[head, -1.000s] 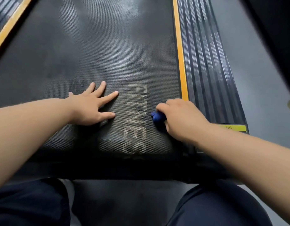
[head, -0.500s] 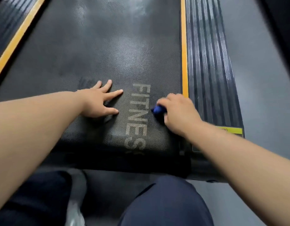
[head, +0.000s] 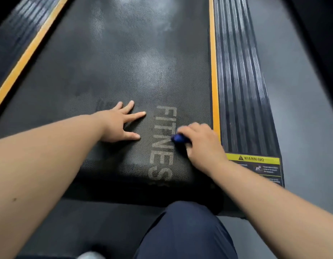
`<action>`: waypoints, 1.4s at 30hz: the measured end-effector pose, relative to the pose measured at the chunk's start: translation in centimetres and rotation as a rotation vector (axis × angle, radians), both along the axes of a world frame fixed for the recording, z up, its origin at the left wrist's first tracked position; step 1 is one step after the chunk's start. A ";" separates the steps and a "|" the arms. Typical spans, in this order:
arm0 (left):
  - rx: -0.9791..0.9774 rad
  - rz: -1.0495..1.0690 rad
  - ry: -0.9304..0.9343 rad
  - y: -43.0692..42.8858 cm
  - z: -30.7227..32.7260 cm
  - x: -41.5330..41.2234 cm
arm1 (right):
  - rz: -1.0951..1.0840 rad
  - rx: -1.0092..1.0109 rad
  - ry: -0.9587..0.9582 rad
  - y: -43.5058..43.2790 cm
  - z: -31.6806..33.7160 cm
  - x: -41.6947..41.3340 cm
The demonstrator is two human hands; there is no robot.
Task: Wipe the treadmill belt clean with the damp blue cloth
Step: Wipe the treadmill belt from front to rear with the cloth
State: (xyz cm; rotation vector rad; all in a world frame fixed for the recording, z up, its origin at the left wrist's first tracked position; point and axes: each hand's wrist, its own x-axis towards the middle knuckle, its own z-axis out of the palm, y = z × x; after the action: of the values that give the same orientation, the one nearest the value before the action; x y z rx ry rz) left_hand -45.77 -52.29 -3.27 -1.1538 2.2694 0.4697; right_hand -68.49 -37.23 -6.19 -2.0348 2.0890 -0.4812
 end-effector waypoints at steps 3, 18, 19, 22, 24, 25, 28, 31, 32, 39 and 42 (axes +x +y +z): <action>-0.048 -0.008 0.020 -0.1 -0.8 0.4 | -0.277 0.013 -0.035 -4.8 -0.6 0.8; -0.079 0.258 0.101 0.9 -1.4 0.5 | -0.155 0.192 0.230 -0.5 1.3 0.7; -0.076 0.242 0.099 0.7 -1.5 0.4 | -0.161 0.214 0.216 0.3 1.2 0.8; -0.104 0.203 0.100 0.5 -1.1 0.1 | -0.082 0.284 0.208 3.3 2.2 1.7; -0.118 0.197 0.098 0.7 -0.9 0.1 | -0.005 0.301 0.218 4.7 3.0 2.5; -0.117 0.200 0.099 0.7 -0.9 0.2 | 0.030 0.298 0.219 5.2 3.3 2.7; -0.103 0.208 0.104 0.8 -0.9 0.3 | 0.067 0.287 0.197 5.3 4.1 2.5; -0.108 0.189 0.105 0.9 -0.7 0.1 | -0.057 0.317 0.129 3.1 4.1 1.9; -0.109 0.181 0.106 0.9 -0.8 0.1 | -0.091 0.318 0.126 2.8 4.0 2.1; -0.083 0.189 0.136 0.8 -1.0 0.3 | -0.054 0.201 0.036 7.7 3.5 4.8; -0.085 0.148 0.116 1.1 -0.8 1.4 | -0.068 0.187 0.001 7.1 3.1 4.7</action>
State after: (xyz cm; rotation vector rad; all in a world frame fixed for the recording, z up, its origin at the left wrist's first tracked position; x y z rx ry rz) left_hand -44.32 -51.15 -4.09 -1.3770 2.3312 0.5137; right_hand -63.82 -30.13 -3.12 -1.8661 2.1221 -0.2826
